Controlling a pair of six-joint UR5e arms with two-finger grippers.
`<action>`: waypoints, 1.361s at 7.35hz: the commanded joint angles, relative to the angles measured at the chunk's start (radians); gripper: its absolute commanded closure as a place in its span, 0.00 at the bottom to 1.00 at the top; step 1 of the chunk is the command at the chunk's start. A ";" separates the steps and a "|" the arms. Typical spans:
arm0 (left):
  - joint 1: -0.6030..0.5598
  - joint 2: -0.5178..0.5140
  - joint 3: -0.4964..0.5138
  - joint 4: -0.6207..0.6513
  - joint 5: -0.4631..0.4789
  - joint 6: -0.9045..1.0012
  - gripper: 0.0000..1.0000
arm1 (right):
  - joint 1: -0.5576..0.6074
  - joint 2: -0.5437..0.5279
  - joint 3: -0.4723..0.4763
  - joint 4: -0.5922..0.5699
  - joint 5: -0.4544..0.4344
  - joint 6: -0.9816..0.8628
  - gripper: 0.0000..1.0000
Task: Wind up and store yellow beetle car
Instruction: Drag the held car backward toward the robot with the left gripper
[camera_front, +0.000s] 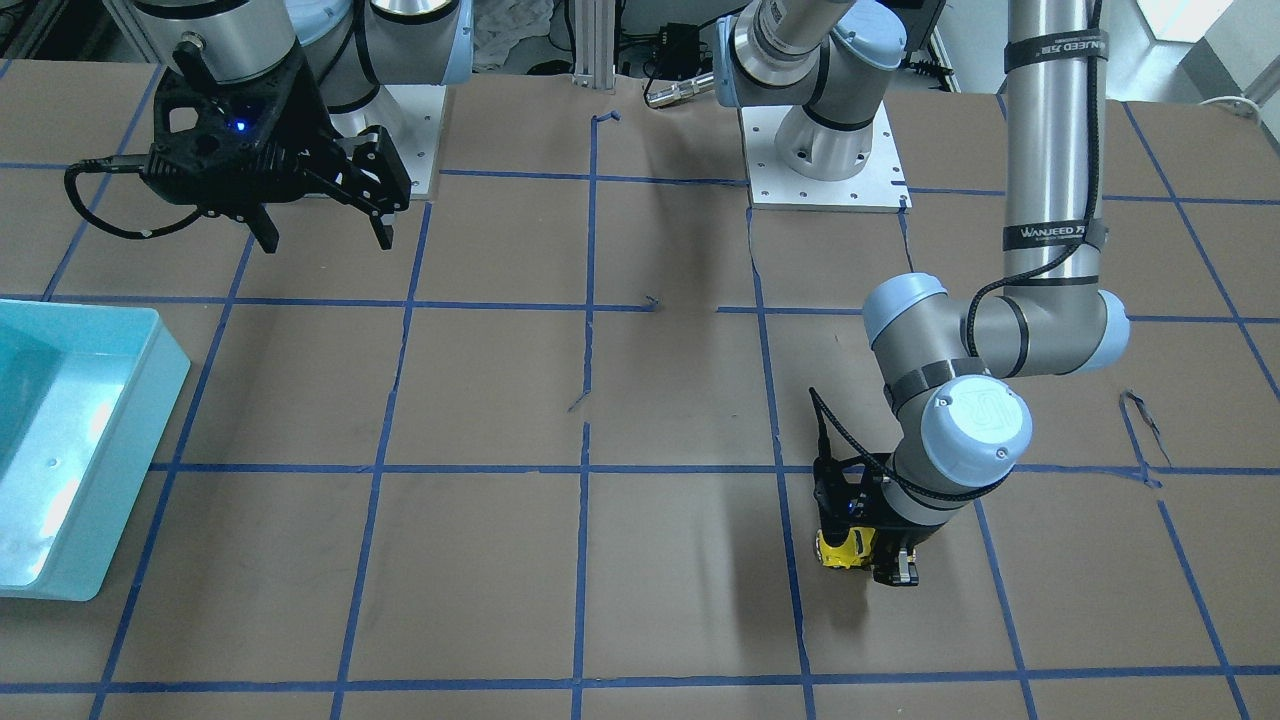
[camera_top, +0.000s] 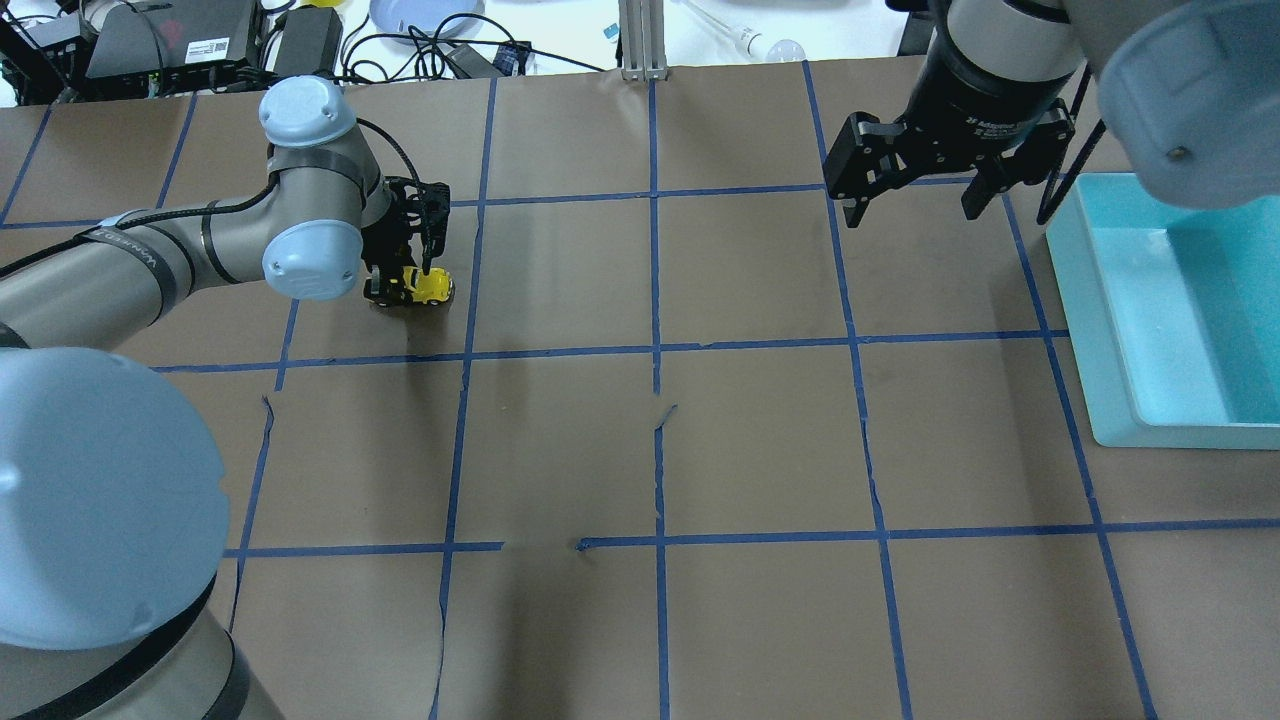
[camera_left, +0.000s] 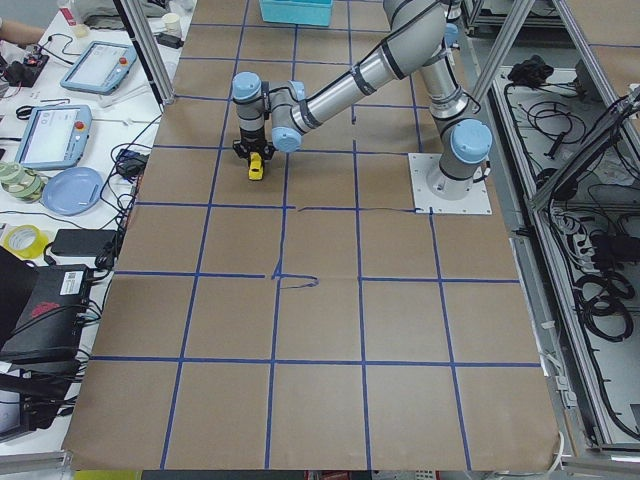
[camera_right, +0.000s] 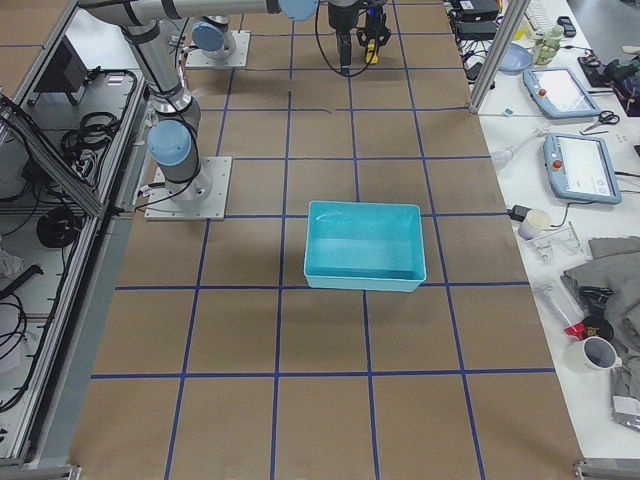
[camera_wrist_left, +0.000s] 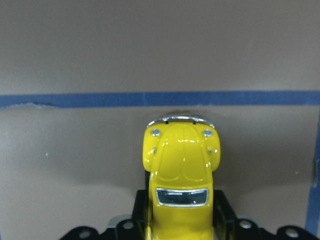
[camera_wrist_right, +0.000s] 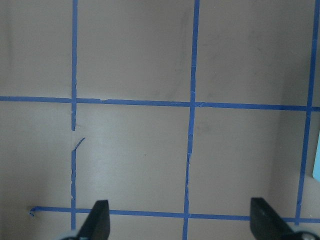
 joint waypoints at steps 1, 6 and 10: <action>0.026 0.001 -0.025 0.062 -0.004 0.040 0.84 | 0.000 0.001 -0.001 0.000 0.002 0.000 0.00; 0.214 -0.001 -0.027 0.062 -0.055 0.264 0.83 | 0.000 0.001 -0.001 0.000 0.003 0.000 0.00; 0.237 0.015 -0.024 0.059 -0.056 0.252 0.15 | 0.000 0.000 -0.001 0.000 0.003 0.000 0.00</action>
